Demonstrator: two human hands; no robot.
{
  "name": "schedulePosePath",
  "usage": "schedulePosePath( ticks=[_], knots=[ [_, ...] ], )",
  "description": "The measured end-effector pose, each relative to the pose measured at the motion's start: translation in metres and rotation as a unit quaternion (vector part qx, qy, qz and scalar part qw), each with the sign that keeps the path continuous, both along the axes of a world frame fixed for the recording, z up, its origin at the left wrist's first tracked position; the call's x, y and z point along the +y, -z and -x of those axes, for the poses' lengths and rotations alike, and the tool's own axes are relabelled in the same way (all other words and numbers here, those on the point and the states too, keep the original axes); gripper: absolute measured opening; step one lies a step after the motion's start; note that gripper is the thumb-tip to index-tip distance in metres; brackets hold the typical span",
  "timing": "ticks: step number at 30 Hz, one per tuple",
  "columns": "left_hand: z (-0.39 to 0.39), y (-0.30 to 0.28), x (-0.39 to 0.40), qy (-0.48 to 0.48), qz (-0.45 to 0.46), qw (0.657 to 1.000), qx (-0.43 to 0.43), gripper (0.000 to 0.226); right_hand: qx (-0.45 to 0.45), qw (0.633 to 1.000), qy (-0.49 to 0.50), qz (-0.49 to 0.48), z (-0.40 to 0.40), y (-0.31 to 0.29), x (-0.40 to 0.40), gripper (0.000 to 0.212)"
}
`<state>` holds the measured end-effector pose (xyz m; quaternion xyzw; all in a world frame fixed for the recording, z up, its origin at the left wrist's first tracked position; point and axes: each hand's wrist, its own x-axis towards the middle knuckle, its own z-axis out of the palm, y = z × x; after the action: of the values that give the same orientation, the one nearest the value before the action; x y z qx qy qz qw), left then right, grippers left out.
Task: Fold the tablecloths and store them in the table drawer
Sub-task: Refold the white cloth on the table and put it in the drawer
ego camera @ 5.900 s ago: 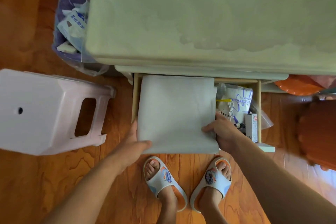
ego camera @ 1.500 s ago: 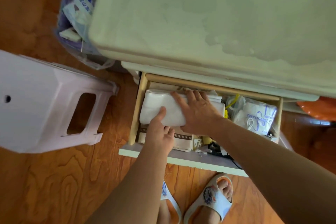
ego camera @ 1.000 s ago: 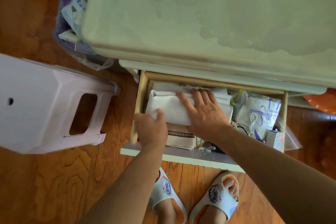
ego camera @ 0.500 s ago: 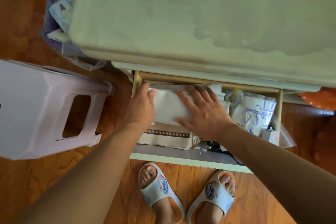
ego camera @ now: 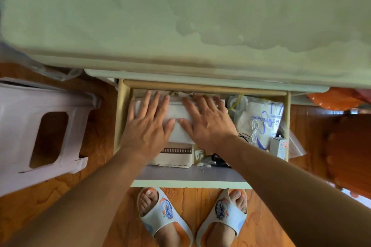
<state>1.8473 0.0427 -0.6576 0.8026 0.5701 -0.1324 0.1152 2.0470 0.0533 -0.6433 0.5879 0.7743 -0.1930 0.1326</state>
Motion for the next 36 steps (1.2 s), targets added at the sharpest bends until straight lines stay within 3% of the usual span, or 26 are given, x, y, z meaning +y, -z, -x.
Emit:
schedulePosePath(
  ticks=[4,9,11,15,19,21,22,24,26,28,29,31,32,33,35,36],
  knots=[
    [-0.003,-0.001,0.010,-0.039,0.061,0.997,-0.010,0.070,-0.012,1.000,-0.001,0.002,0.001,0.000,0.009,0.070],
    [0.010,-0.058,0.036,-0.034,0.189,0.981,-0.040,0.076,0.033,0.998,-0.005,0.046,-0.003,-0.018,0.005,0.080],
    [0.017,-0.078,0.037,-0.017,0.211,0.977,-0.009,0.061,0.037,0.998,-0.040,0.025,-0.005,-0.037,-0.001,0.080],
    [0.023,-0.095,0.005,0.067,0.197,0.978,-0.012,0.031,0.013,0.995,-0.087,0.053,0.002,-0.070,-0.024,0.057],
    [0.028,-0.125,-0.017,0.074,0.155,0.984,-0.050,0.034,0.021,0.992,-0.113,0.045,0.006,-0.102,-0.031,0.028],
    [0.042,-0.150,-0.012,0.042,0.137,0.981,-0.132,0.034,0.029,0.991,-0.132,0.000,-0.002,-0.127,-0.027,0.021],
    [0.053,-0.164,-0.009,0.003,0.162,0.967,-0.195,0.042,0.044,0.989,-0.137,-0.031,-0.007,-0.142,-0.023,0.020],
    [0.072,-0.202,-0.003,-0.109,0.273,0.893,-0.340,0.069,0.087,0.986,-0.137,-0.044,-0.019,-0.177,-0.011,0.018],
    [0.085,-0.219,-0.005,-0.170,0.340,0.842,-0.383,0.080,0.132,0.982,-0.130,-0.018,-0.027,-0.209,0.003,0.022],
    [0.087,-0.210,-0.010,-0.189,0.347,0.842,-0.367,0.062,0.174,0.978,-0.111,0.014,-0.030,-0.235,0.012,0.027],
    [0.086,-0.202,-0.010,-0.226,0.343,0.826,-0.386,0.051,0.185,0.977,-0.093,0.043,-0.029,-0.246,0.016,0.030],
    [0.083,-0.192,-0.007,-0.308,0.328,0.761,-0.467,0.048,0.214,0.963,-0.035,0.161,-0.031,-0.258,0.029,0.030],
    [0.082,-0.188,-0.008,-0.339,0.320,0.728,-0.502,0.055,0.263,0.931,0.010,0.254,-0.038,-0.258,0.035,0.029],
    [0.082,-0.186,-0.010,-0.368,0.315,0.698,-0.527,0.066,0.333,0.871,0.055,0.357,-0.047,-0.256,0.038,0.036],
    [0.083,-0.180,-0.019,-0.416,0.330,0.642,-0.553,0.081,0.524,0.678,0.146,0.494,-0.071,-0.240,0.025,0.067],
    [0.082,-0.180,-0.027,-0.436,0.341,0.624,-0.551,0.076,0.603,0.554,0.195,0.540,-0.077,-0.230,0.014,0.077]
  ],
)
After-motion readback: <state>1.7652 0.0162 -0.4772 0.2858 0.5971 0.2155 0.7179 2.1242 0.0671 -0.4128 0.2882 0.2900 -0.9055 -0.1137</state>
